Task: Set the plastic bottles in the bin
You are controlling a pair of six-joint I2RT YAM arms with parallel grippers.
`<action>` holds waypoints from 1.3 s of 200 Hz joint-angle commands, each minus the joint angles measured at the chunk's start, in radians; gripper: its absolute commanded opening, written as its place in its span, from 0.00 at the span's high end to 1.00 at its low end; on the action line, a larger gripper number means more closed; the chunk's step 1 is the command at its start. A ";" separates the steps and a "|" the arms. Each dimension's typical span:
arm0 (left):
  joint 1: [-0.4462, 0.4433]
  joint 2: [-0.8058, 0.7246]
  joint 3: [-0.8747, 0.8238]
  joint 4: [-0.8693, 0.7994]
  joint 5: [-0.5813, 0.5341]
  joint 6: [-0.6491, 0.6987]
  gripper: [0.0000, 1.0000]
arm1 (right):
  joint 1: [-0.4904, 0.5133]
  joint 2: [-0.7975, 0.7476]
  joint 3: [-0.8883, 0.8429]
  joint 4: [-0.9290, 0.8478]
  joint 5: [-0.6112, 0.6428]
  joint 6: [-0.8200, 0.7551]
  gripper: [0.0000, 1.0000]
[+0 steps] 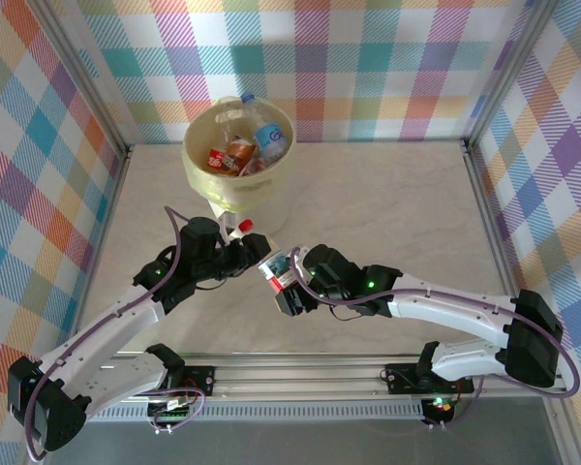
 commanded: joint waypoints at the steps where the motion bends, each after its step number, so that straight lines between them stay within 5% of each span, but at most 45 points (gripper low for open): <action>1: -0.015 -0.013 0.027 0.020 0.021 0.018 0.44 | -0.001 -0.030 -0.012 0.054 -0.008 -0.023 0.31; 42: 0.000 -0.014 0.193 -0.206 -0.071 0.157 0.44 | -0.001 -0.134 -0.034 0.019 0.020 -0.069 0.00; 107: 0.154 0.212 0.730 -0.437 -0.036 0.378 0.44 | -0.017 -0.367 -0.041 -0.112 0.149 -0.114 0.00; 175: 0.365 0.620 1.268 -0.535 0.087 0.403 0.43 | -0.025 -0.414 -0.068 -0.145 0.184 -0.105 0.00; 260: 0.558 0.817 1.377 -0.560 0.228 0.378 0.41 | -0.027 -0.406 -0.077 -0.145 0.183 -0.094 0.00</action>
